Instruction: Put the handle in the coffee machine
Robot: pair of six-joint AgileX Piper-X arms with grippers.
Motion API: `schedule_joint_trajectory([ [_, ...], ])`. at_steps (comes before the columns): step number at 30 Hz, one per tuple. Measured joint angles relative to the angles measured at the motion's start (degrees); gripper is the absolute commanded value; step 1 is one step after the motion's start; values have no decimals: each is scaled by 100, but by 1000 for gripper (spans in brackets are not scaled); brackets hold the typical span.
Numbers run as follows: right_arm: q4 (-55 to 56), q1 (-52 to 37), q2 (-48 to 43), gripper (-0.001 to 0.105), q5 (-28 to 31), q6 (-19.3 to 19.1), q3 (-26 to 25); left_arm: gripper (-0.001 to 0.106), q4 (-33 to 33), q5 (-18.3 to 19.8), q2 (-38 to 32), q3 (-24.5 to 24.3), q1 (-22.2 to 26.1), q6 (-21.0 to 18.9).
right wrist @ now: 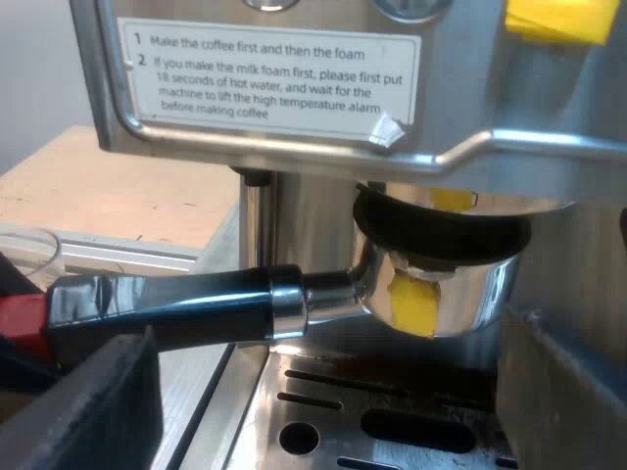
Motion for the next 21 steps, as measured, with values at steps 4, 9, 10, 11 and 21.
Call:
schedule_joint_trajectory([
  [4, 0, 0, 0, 72, 0, 0, 0, 0, 0, 0, 0, 0, 0, 0],
  [9, 0, 0, 0, 72, 0, 0, 0, 0, -220, 10, 0, 0, 0, -15],
  [10, 0, 0, 0, 72, 0, 0, 0, 0, -264, 17, 0, 0, 0, -51],
  [11, 0, 0, 0, 72, 0, 0, 0, 0, -329, 26, 0, 0, 0, -164],
  [21, 0, 0, 0, 72, 0, 0, 0, 0, -595, 164, 0, 0, -155, -342],
])
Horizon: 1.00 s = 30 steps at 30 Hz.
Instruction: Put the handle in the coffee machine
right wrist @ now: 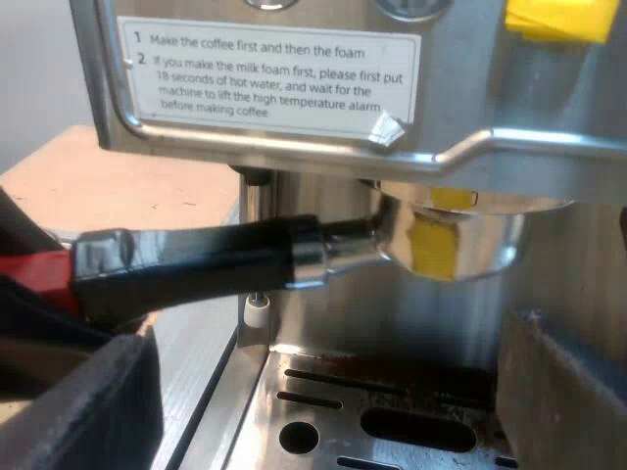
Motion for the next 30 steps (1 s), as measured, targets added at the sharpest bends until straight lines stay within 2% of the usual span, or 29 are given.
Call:
schedule_joint_trajectory([
  [5, 0, 0, 0, 72, 0, 0, 0, 0, 0, 0, 0, 0, -105, -7],
  [11, 0, 0, 0, 72, 0, 0, 0, 0, 0, -249, 0, 0, -105, -28],
  [20, 0, 0, 0, 72, 0, 0, 0, 0, 26, -234, 0, -243, -105, -191],
  [27, 0, 0, 0, 72, 0, 0, 0, 0, 78, -225, 0, -255, -83, -189],
  [30, 0, 0, 0, 72, 0, 0, 0, 0, 181, -111, 0, -283, 19, -219],
])
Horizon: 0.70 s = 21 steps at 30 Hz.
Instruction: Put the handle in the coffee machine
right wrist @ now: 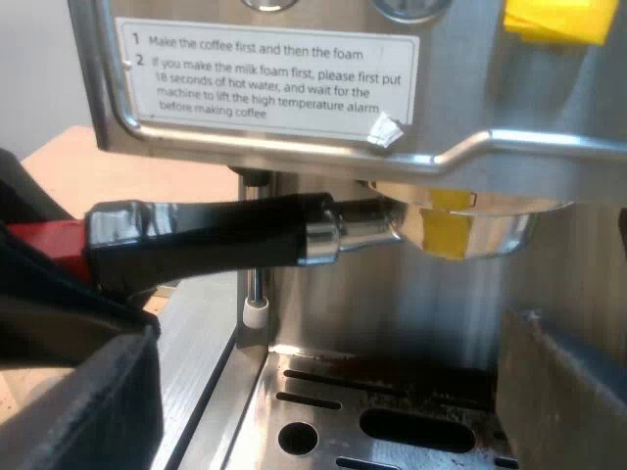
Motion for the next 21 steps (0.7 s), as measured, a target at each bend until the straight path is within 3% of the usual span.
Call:
schedule_joint_trajectory([
  [3, 0, 0, 0, 72, 0, 0, 0, 0, 17, 205, 0, -23, 85, 1],
  [13, 0, 0, 0, 72, 0, 0, 0, 0, 53, 312, 43, -38, 123, 58],
  [21, 0, -38, 0, 72, 0, 0, 0, 0, 598, 315, 43, -234, 117, 45],
])
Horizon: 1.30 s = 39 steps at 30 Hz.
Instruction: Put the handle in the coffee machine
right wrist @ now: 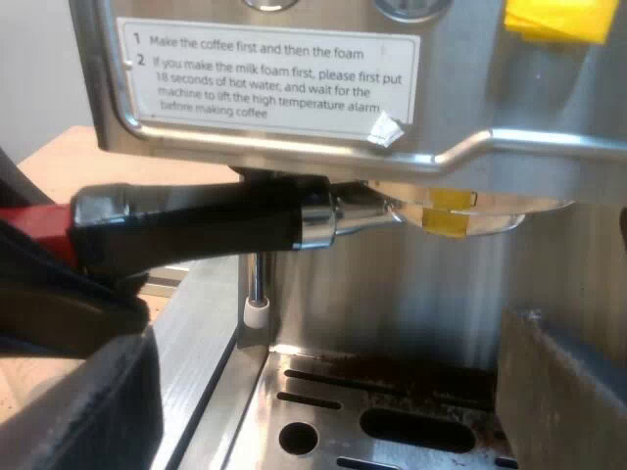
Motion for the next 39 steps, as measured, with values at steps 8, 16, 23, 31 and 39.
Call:
schedule_joint_trajectory([
  [8, 299, -415, 109, 47, -714, 0, 0, 0, 521, -197, 34, -361, 0, 80],
  [16, -161, -847, 692, 47, -925, 171, 0, 0, 630, -215, 58, -442, 0, 173],
  [23, -1379, -1150, 1258, 40, -918, 20, 0, 0, 630, -215, 58, -442, 0, 173],
  [31, -2506, -1360, 1581, 33, -897, -512, 0, 0, 635, -215, 58, -455, 0, 179],
  [39, -3280, -1617, 1631, 32, -883, -932, 0, 0, 635, -215, 58, -455, 10, 179],
])
